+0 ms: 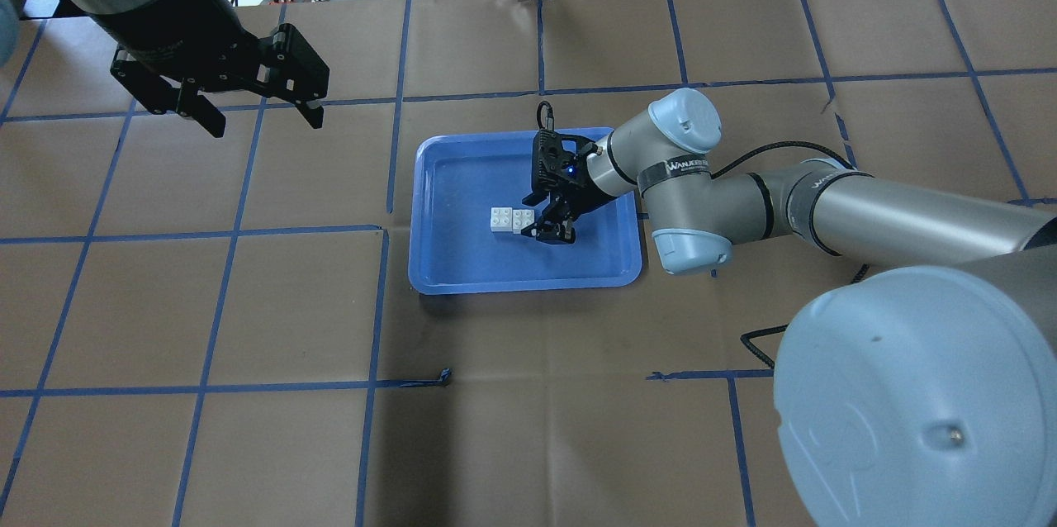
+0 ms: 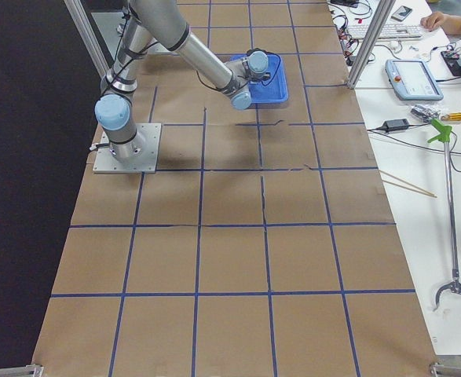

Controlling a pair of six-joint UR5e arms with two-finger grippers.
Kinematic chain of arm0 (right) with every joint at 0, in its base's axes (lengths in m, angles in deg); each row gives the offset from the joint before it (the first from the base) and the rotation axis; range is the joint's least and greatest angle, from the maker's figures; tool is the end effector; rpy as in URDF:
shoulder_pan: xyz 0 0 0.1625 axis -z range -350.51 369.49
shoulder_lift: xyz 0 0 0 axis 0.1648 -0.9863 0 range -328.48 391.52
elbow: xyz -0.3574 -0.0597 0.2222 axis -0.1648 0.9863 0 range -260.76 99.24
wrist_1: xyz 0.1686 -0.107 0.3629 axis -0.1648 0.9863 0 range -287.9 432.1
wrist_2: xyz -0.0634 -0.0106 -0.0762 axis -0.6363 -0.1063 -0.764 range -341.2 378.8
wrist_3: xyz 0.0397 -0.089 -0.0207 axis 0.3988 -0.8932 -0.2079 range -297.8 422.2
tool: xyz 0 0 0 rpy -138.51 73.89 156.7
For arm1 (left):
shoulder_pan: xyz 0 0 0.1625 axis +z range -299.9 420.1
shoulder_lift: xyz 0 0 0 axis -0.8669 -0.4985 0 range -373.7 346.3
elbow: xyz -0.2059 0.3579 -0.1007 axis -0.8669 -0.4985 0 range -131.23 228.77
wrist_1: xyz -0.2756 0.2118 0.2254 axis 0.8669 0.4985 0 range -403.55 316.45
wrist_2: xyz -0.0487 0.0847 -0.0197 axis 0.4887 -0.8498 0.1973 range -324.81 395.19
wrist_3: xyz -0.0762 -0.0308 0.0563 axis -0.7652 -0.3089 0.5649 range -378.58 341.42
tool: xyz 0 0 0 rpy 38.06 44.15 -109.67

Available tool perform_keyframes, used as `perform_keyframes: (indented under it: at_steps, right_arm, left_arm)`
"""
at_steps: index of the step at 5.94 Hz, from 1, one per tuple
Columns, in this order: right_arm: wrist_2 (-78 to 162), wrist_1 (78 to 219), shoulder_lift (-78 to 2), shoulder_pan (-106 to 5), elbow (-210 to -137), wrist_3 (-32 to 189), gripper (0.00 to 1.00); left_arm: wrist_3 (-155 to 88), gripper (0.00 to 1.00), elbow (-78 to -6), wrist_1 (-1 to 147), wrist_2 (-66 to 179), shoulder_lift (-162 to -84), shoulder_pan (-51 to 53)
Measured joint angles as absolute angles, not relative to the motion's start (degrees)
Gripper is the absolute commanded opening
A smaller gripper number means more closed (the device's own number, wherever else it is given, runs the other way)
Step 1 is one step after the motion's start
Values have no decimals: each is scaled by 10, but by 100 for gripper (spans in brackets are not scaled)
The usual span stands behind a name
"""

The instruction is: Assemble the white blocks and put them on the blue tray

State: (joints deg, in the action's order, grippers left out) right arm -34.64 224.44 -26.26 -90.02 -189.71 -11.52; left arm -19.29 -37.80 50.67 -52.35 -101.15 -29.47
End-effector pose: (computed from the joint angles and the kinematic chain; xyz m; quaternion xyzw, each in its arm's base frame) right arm 0.2868 -0.5460 0.1573 -0.6504 0.6863 -0.2441 0.2153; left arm -0.1341 -0.4748 0.5315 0.0096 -0.9996 0.0153 0.0215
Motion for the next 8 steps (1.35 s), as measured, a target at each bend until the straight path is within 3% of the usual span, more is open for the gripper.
perform_keyframes:
  at_steps: [3,6,8]
  right_arm:
    - [-365,2201,-305,-880,-1859,-46,100]
    - [-502,1951,-439,-824,-1855,32,100]
    - [-630,1888,-494,-795,-1855,207,100]
  left_arm:
    - [-193,99,-378,507,-524,-1012,-295]
    - [-193,99,-378,507,-524,-1012,-295]
    - [-193,99,-378,507,-524,-1012,-295]
